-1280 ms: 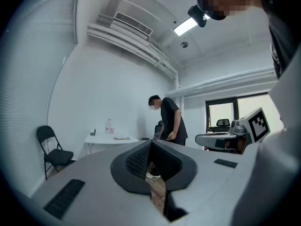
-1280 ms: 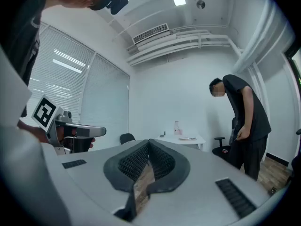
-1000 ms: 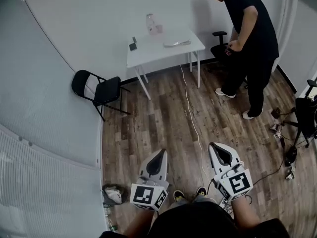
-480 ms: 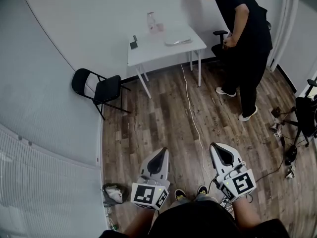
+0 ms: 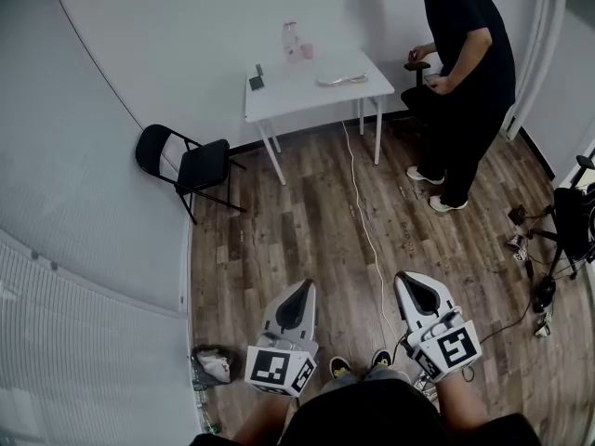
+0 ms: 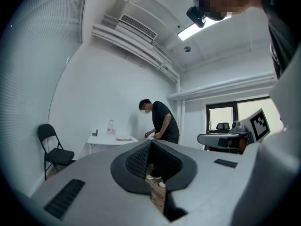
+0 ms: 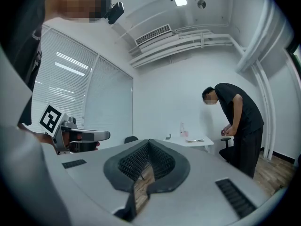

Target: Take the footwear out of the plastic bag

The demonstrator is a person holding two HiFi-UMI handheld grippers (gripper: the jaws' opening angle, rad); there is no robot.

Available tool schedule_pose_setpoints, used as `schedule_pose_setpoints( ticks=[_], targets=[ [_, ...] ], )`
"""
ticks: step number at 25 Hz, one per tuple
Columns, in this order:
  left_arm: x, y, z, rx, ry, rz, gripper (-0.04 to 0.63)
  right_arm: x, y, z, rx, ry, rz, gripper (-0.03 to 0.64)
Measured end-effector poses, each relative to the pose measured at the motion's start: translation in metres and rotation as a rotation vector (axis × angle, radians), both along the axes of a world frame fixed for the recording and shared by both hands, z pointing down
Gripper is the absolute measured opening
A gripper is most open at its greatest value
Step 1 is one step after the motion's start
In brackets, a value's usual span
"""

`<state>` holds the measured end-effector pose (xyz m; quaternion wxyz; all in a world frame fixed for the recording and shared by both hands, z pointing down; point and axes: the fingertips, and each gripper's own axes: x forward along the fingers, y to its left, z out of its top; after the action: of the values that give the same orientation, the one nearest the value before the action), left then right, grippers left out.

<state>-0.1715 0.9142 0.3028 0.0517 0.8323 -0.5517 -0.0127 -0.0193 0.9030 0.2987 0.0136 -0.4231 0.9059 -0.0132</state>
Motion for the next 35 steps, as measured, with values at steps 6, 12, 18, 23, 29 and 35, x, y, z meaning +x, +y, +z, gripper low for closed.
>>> schedule_pose_setpoints(
  ticks=[6, 12, 18, 23, 29, 35],
  targets=[
    [-0.029, 0.000, 0.004, -0.002, -0.005, -0.007, 0.020, -0.022, 0.000, 0.004, -0.004, 0.016, 0.015, 0.017],
    [-0.033, -0.011, 0.009, -0.005, -0.009, 0.009, 0.020, -0.026, -0.009, 0.002, 0.003, 0.015, 0.021, 0.017],
    [-0.026, -0.049, 0.009, -0.003, -0.021, 0.012, 0.020, -0.022, -0.049, 0.004, 0.011, 0.004, 0.028, 0.017],
    [-0.024, -0.103, 0.006, 0.006, -0.031, 0.011, 0.020, -0.015, -0.106, 0.006, 0.004, -0.020, 0.040, 0.017],
    [-0.014, -0.180, 0.011, -0.004, -0.038, 0.011, 0.020, 0.002, -0.182, 0.011, 0.010, -0.021, 0.054, 0.017],
    [0.007, -0.250, 0.005, -0.018, -0.060, -0.009, 0.020, 0.028, -0.255, 0.010, -0.011, -0.010, 0.066, 0.017]
  ],
)
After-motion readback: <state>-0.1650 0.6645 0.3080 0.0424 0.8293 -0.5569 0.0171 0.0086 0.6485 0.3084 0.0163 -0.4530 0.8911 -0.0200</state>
